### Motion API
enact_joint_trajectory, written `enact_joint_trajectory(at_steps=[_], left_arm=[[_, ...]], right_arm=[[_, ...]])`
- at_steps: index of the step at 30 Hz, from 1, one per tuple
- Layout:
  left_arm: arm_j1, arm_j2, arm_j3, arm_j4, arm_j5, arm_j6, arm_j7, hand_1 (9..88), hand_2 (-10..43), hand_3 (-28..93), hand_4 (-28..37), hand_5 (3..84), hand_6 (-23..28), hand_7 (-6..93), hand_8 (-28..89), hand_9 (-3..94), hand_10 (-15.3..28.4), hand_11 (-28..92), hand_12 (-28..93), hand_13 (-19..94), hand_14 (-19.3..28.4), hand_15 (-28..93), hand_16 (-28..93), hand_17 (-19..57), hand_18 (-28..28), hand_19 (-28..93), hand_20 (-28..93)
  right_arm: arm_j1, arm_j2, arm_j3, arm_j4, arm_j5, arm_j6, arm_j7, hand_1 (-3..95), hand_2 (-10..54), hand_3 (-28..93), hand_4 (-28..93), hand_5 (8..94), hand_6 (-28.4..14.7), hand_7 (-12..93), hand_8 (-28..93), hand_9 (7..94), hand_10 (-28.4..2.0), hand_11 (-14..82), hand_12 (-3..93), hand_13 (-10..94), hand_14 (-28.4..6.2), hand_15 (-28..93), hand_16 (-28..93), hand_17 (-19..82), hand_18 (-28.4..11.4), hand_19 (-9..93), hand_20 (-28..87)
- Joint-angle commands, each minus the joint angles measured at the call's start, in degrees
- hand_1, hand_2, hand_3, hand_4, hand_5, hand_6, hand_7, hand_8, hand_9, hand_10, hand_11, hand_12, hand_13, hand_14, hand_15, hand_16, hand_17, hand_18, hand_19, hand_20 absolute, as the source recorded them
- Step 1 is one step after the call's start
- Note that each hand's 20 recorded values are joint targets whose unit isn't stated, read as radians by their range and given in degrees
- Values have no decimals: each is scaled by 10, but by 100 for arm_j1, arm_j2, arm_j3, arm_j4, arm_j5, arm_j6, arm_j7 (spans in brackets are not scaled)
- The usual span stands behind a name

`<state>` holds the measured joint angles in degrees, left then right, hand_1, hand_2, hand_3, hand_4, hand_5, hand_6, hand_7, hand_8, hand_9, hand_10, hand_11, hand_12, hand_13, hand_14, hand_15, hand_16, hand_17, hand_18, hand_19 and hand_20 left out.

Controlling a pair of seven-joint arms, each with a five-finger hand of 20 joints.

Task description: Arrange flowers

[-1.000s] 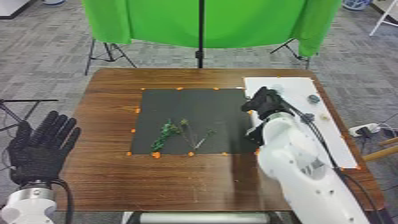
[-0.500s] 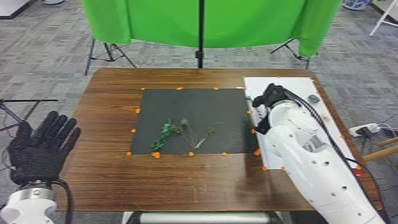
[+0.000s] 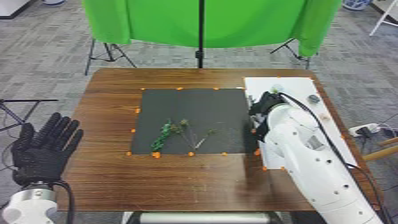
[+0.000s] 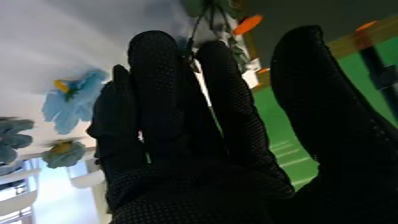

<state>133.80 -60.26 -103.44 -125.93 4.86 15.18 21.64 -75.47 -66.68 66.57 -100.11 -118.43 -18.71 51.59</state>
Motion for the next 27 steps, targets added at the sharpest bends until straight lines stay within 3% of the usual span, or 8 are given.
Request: enact_joint_trajectory(at_steps=[1, 8, 20, 27], left_arm=[[75, -78, 35, 0, -15, 48, -91, 277, 130, 680, -283, 508, 95, 94, -86, 453, 141, 179, 112, 391, 141, 291, -38, -39, 141, 354, 147], [65, -79, 46, 2, -11, 53, -98, 277, 131, 680, -283, 508, 95, 94, -86, 453, 142, 179, 111, 391, 141, 292, -38, -39, 141, 355, 147], [88, -49, 34, 0, -17, 64, -134, 278, 132, 680, -283, 508, 95, 94, -86, 452, 143, 178, 111, 389, 141, 293, -39, -40, 140, 357, 147], [43, -39, 30, 25, -8, 47, -182, 277, 132, 681, -283, 508, 95, 95, -87, 452, 142, 179, 111, 390, 142, 294, -39, -40, 140, 357, 147]], right_arm=[[-293, 10, -149, -310, 160, -422, -89, 417, -39, 723, -253, 650, -104, 55, -107, 540, -199, 96, 131, 543, -179, 663, 172, 280, -259, 862, 402], [-598, 216, -281, -887, 457, -780, -165, 423, -36, 721, -256, 668, -108, 60, -109, 545, -200, 95, 131, 544, -178, 655, 179, 278, -258, 857, 401], [-1300, 339, -287, -1806, 807, -856, -264, 423, -27, 712, -252, 677, -104, 64, -110, 562, -202, 100, 134, 555, -179, 651, 185, 284, -259, 859, 401], [-1388, 338, -367, -1905, 889, -863, -287, 423, -25, 710, -250, 683, -101, 65, -110, 567, -200, 101, 135, 559, -179, 653, 189, 286, -259, 861, 400]])
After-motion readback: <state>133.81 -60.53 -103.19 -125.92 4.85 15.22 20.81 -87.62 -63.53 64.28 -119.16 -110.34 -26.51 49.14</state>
